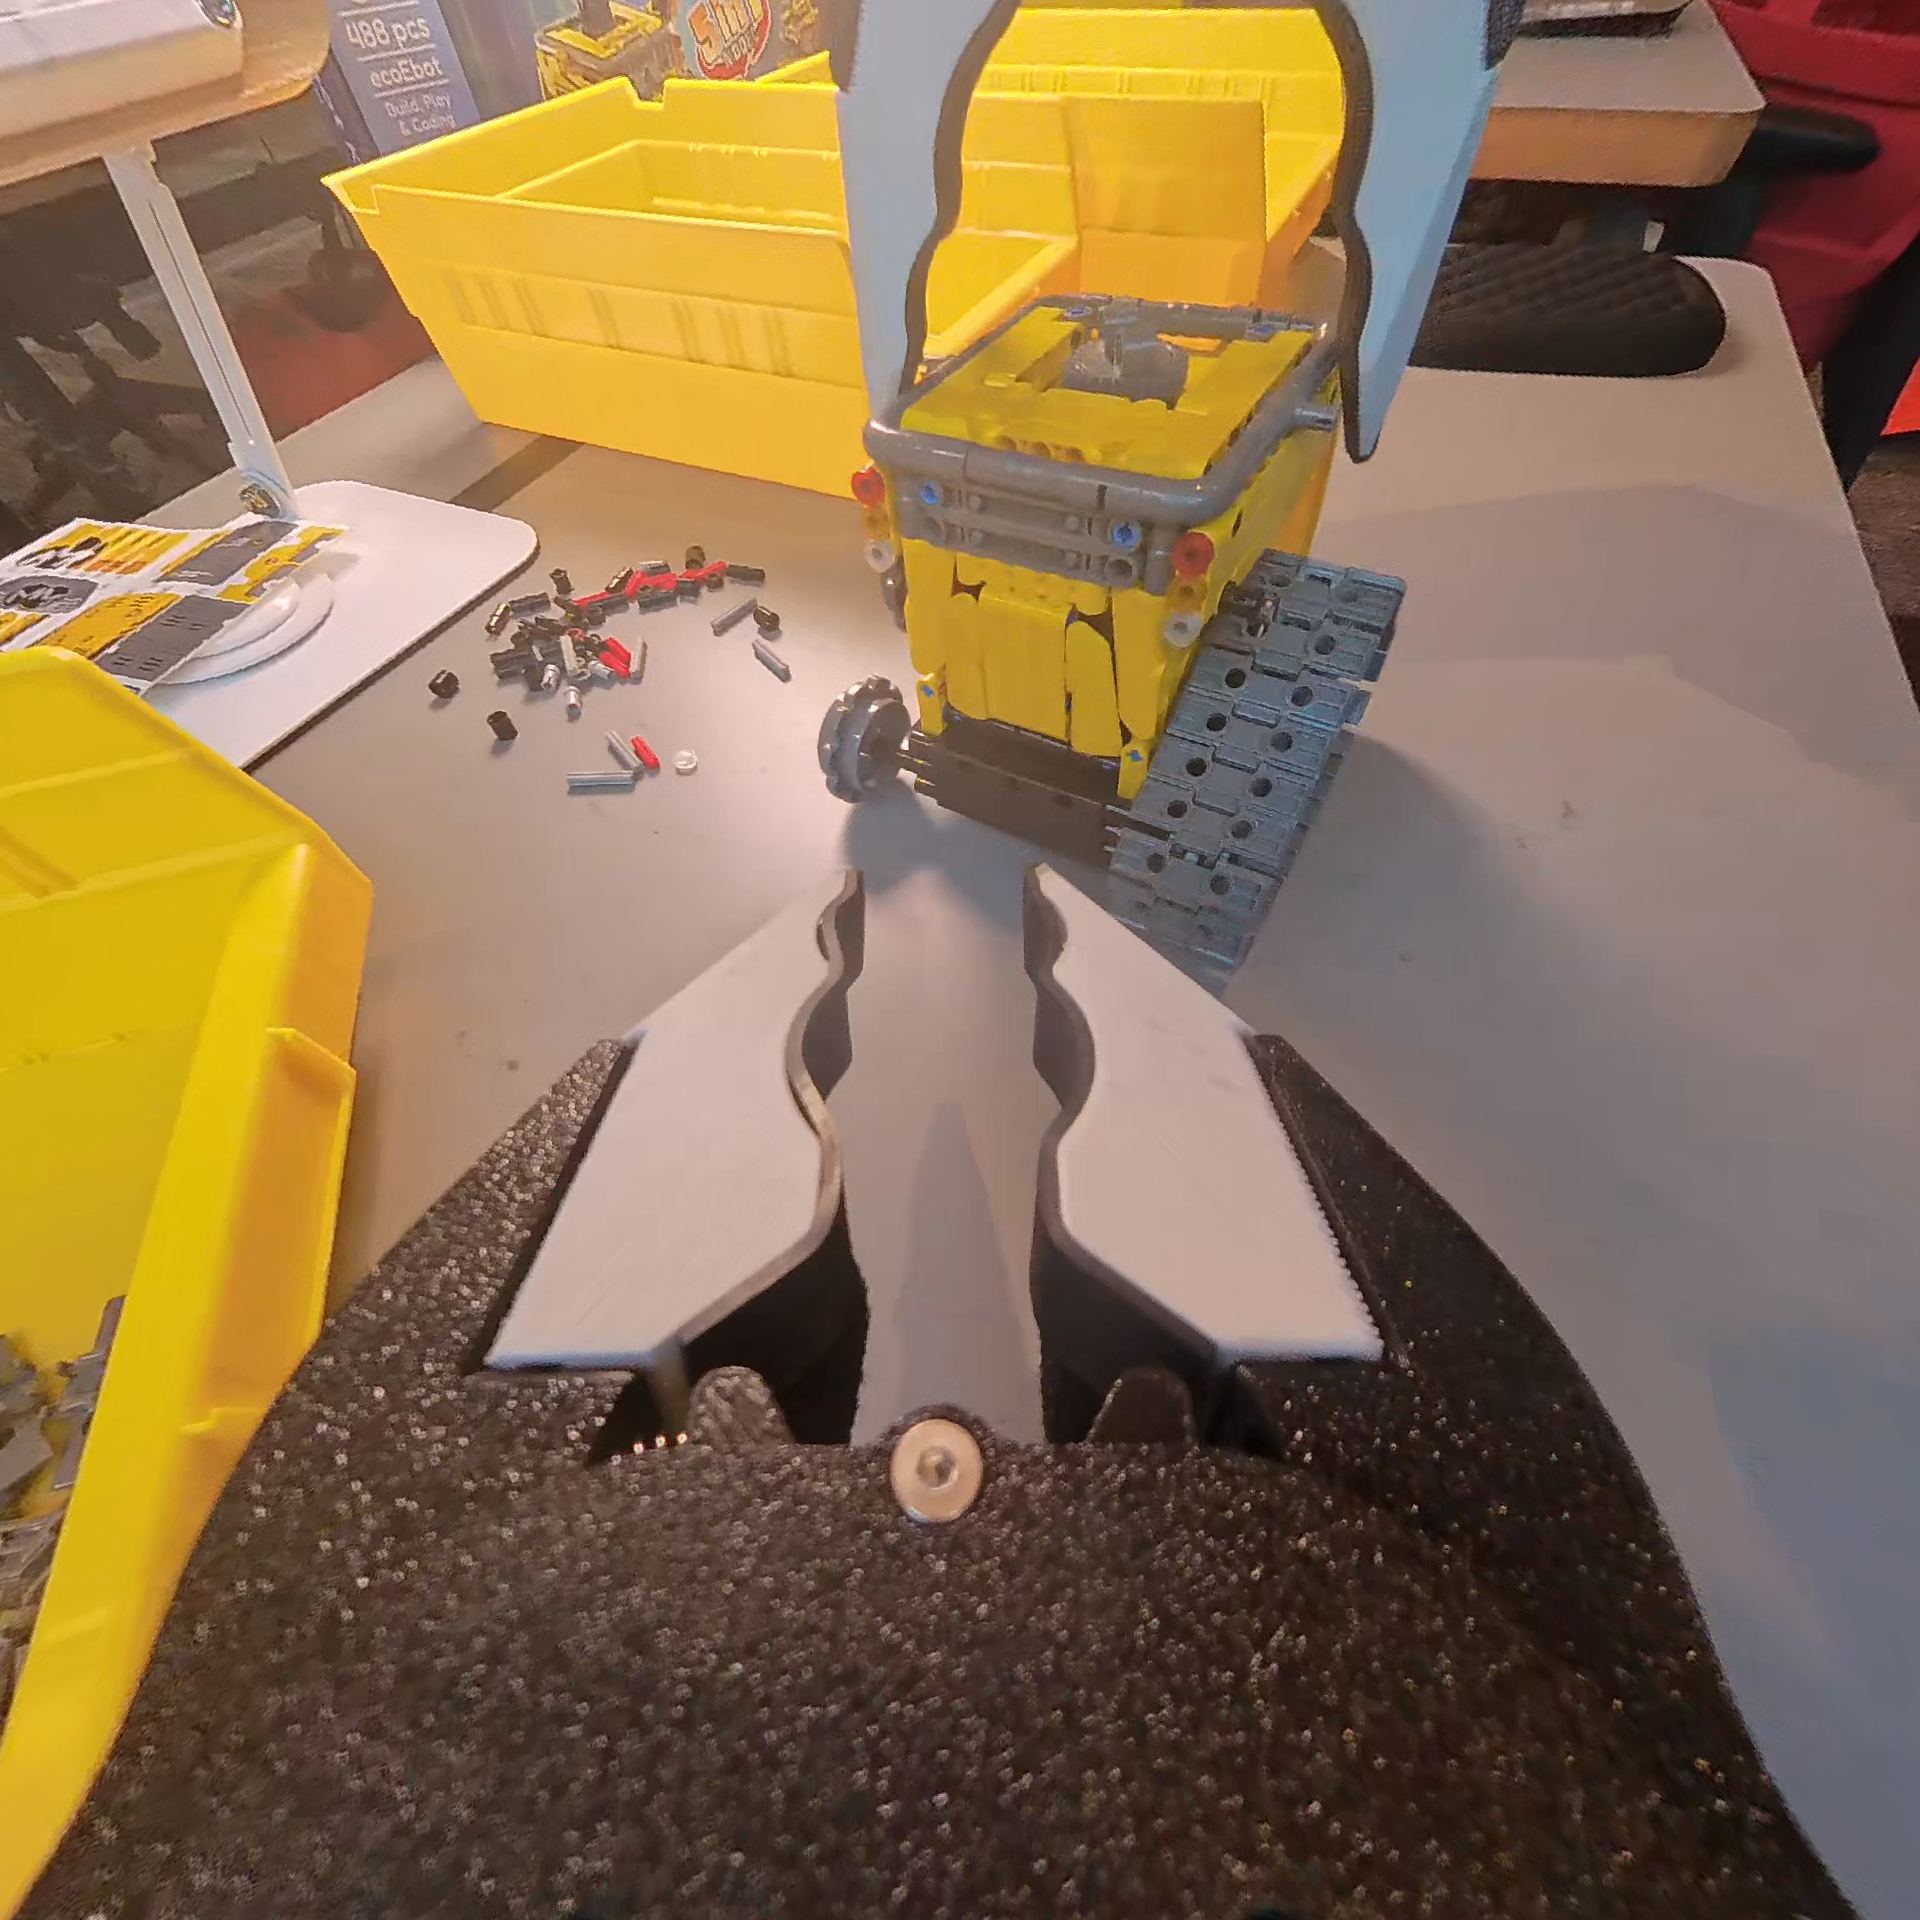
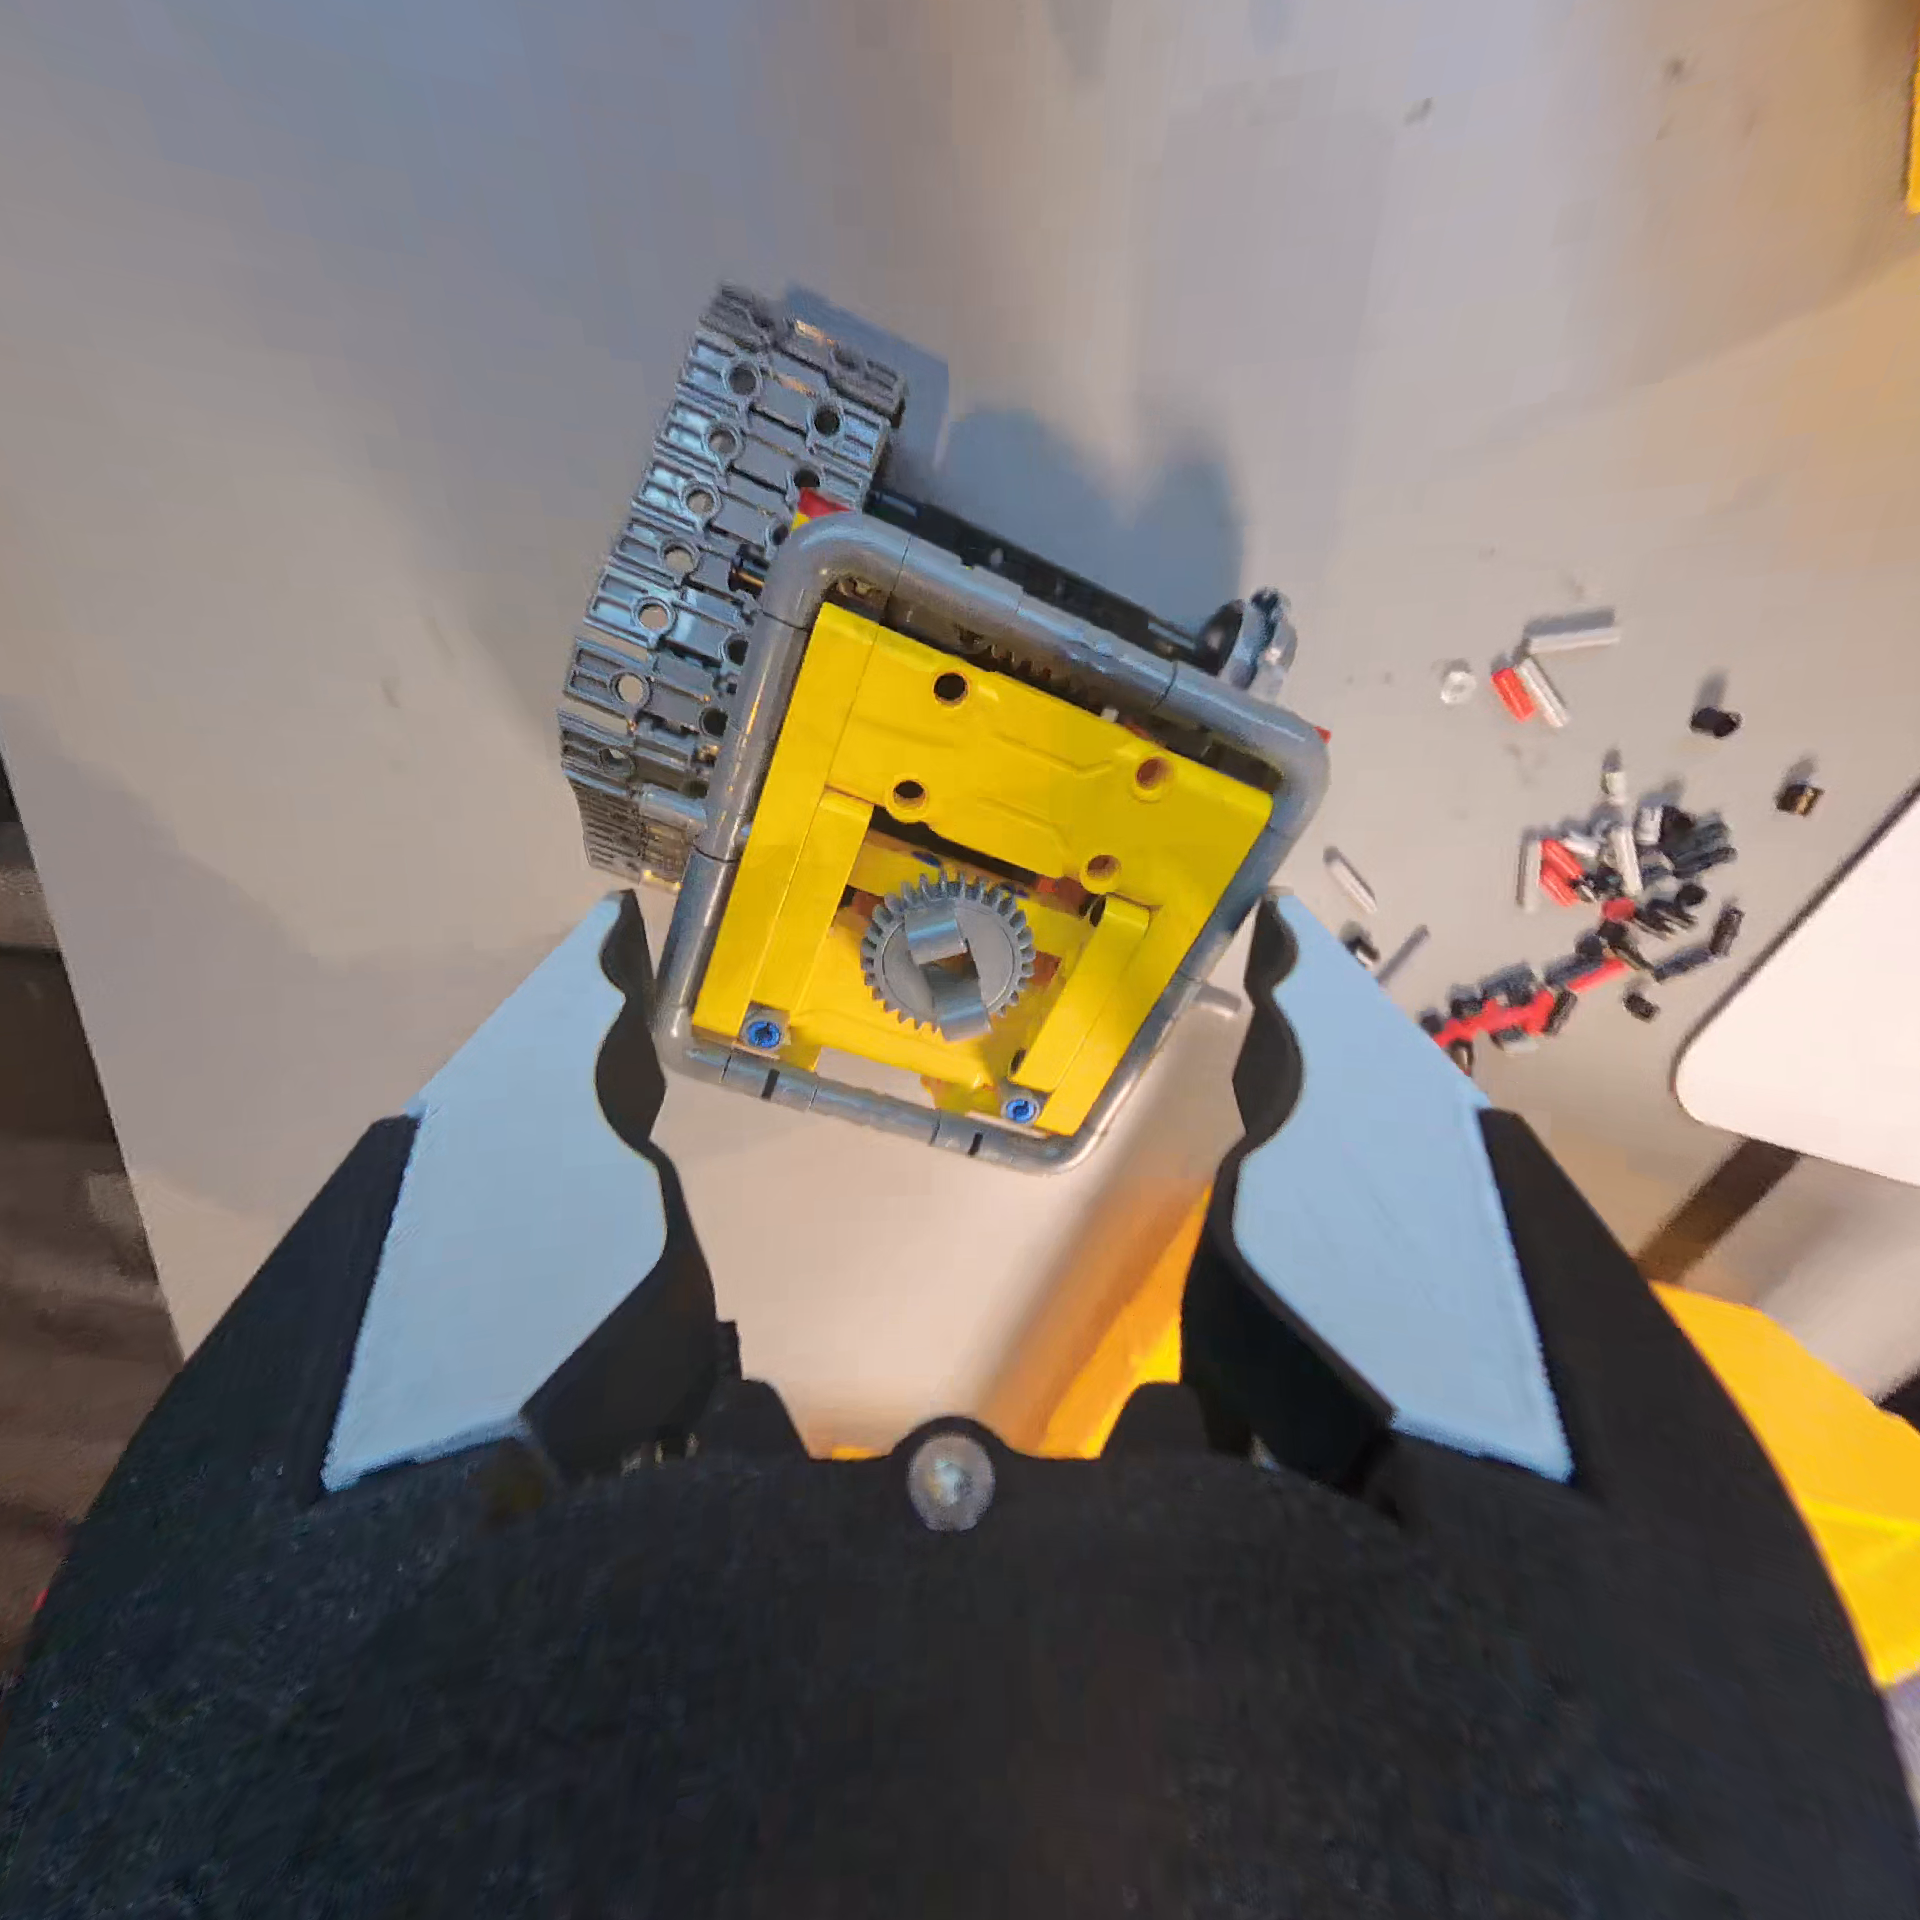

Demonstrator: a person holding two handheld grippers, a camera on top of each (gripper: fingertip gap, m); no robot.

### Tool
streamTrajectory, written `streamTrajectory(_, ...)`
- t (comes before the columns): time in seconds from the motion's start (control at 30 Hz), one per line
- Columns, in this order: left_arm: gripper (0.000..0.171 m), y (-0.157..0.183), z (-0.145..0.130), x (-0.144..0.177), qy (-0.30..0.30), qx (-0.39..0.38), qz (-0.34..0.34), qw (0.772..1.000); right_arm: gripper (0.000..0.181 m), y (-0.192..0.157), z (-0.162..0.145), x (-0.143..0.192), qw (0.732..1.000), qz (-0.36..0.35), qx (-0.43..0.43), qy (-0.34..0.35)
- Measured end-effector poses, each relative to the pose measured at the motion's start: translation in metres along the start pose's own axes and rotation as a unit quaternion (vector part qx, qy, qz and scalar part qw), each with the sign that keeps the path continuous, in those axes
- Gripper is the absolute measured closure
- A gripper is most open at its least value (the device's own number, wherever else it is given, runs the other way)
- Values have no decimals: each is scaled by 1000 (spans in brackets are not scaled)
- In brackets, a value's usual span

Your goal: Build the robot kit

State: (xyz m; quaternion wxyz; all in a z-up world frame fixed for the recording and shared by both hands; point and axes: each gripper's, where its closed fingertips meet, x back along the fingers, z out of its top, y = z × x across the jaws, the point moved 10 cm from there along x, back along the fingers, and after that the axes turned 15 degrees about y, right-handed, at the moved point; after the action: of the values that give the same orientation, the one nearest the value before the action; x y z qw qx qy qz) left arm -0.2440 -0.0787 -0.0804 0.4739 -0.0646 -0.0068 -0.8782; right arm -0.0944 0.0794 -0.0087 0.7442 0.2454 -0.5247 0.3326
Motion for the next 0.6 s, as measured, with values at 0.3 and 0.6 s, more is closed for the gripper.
streamTrajectory(0.3,143,1,-3,-3,-15,-3,-5,1000,60,7,-7,-10,997,19,-65,20)
streamTrajectory(0.6,145,-7,3,6,30,32,5,999,60,31,43,-36,998,53,-10,10)
